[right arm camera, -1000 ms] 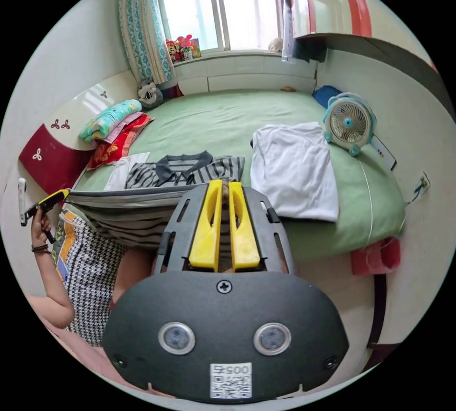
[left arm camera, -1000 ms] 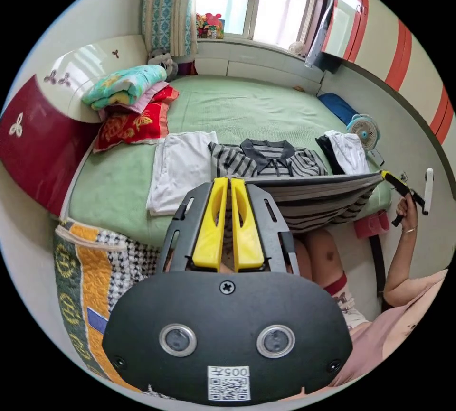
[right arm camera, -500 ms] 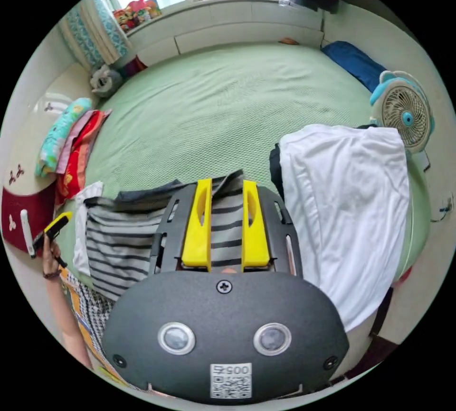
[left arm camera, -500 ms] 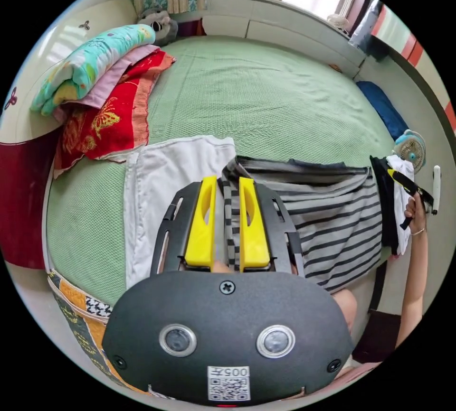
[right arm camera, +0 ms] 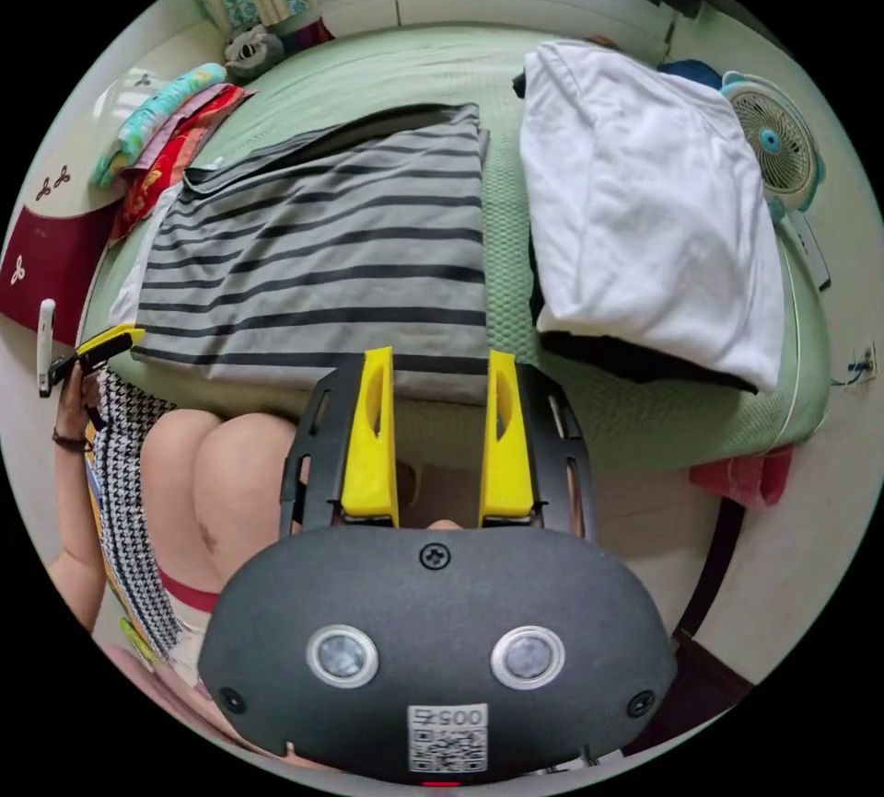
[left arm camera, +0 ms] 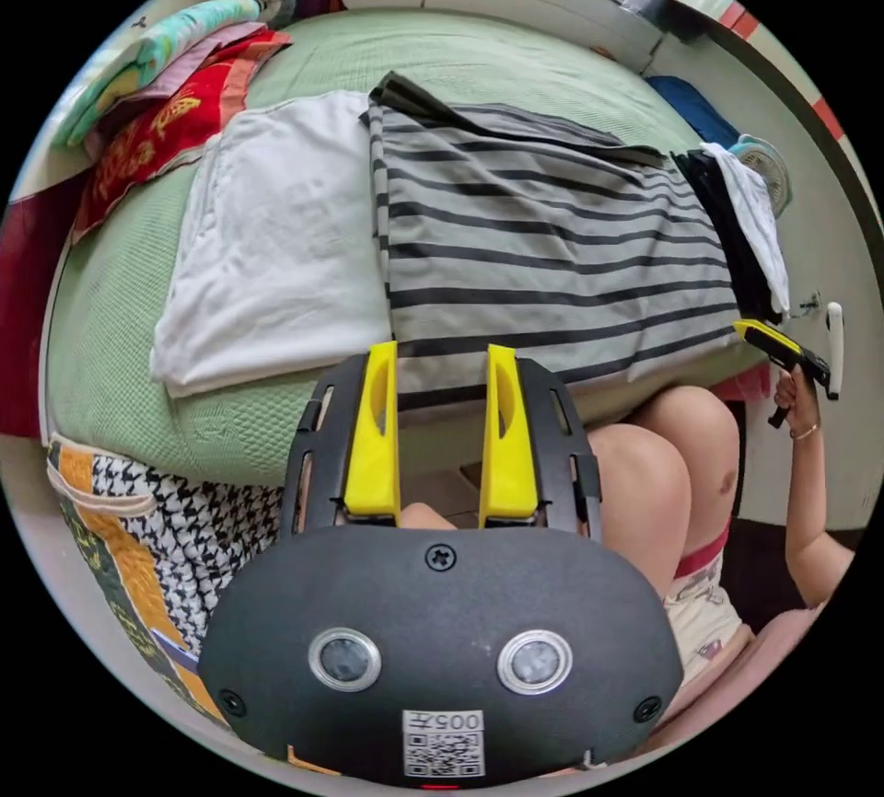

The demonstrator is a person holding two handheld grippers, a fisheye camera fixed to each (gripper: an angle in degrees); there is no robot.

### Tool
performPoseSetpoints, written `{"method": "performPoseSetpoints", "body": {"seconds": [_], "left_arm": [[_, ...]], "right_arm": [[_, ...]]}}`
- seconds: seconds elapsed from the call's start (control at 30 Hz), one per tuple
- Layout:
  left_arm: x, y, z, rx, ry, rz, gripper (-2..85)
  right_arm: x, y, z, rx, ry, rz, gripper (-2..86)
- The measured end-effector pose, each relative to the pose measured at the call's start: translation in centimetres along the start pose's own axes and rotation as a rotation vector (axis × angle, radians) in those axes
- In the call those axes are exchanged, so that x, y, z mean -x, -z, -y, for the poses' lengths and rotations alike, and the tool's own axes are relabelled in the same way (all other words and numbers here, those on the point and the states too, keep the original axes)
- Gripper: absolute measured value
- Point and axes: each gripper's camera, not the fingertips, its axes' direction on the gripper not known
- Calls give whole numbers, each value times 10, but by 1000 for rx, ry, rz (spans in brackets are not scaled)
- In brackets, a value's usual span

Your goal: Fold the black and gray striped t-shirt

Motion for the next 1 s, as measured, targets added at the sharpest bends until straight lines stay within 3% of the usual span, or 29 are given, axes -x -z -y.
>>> {"method": "performPoseSetpoints", "body": {"seconds": [0.1, 0.27, 0.57, 0.73, 0.83, 1.0], "left_arm": [[-13, 6, 10, 14, 6, 17, 55], [-28, 17, 7, 1, -23, 47, 42], [-28, -19, -9, -3, 32, -20, 56], [-38, 12, 10, -143, 7, 72, 77], [-51, 22, 36, -224, -23, 28, 77], [-83, -10, 99, -187, -115, -3, 78]], "right_arm": [[7, -2, 6, 55, -22, -15, 34], [1, 38, -13, -67, -2, -19, -13], [-16, 18, -31, 47, -14, 14, 16], [-4, 69, -21, -87, 76, 13, 56], [16, 86, 3, -151, 137, 23, 75], [66, 72, 59, -211, 225, 59, 81]]}}
